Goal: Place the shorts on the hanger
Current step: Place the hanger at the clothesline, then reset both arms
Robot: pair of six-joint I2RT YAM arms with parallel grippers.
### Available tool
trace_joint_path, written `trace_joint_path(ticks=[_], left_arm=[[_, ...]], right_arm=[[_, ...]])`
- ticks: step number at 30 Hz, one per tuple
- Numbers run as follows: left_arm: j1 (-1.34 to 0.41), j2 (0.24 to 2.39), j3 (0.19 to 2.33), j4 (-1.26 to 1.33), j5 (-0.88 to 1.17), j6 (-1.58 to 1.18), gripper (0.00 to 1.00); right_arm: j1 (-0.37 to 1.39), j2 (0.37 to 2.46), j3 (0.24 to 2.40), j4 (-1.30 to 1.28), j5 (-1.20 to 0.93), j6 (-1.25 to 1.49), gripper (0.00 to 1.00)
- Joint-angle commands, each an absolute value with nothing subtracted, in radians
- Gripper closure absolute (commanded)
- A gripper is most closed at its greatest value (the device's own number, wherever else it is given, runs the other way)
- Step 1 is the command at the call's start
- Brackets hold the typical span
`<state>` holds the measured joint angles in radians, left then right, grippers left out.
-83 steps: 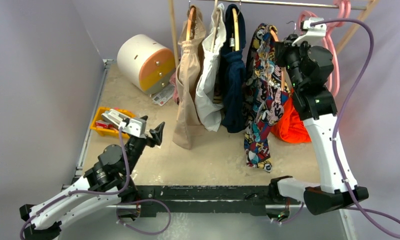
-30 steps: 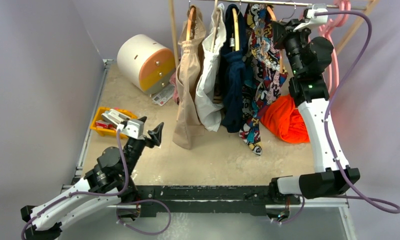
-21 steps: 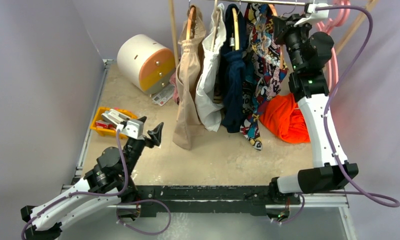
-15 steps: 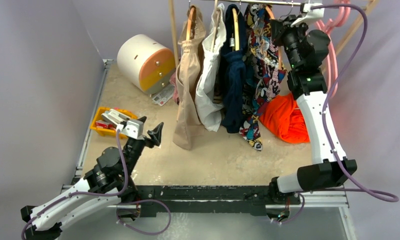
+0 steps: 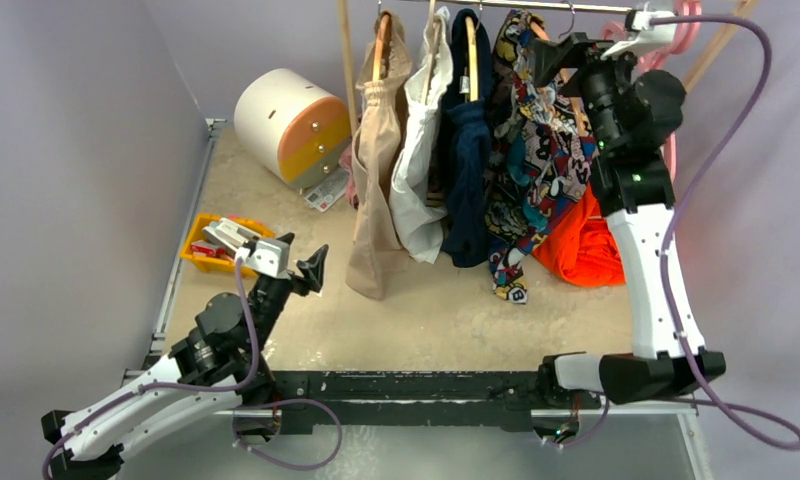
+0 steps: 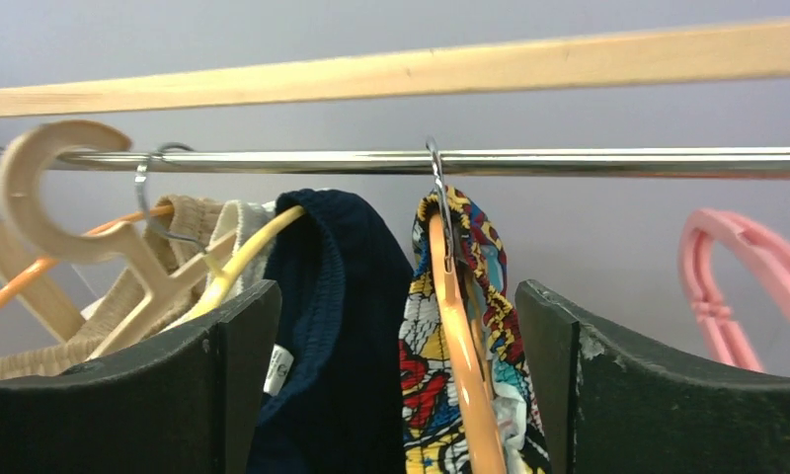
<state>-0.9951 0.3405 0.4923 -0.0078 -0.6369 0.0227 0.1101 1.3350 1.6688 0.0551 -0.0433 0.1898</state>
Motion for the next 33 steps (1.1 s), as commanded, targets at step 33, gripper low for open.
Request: trace_joint_path(ticks=[33], left_arm=[[-0.994,0.705,0.841,-0.712,-1.326,-0.776,0.23]], right_arm=[[0.234,0.508,1.021,-0.206,0.294,0.357,0.01]])
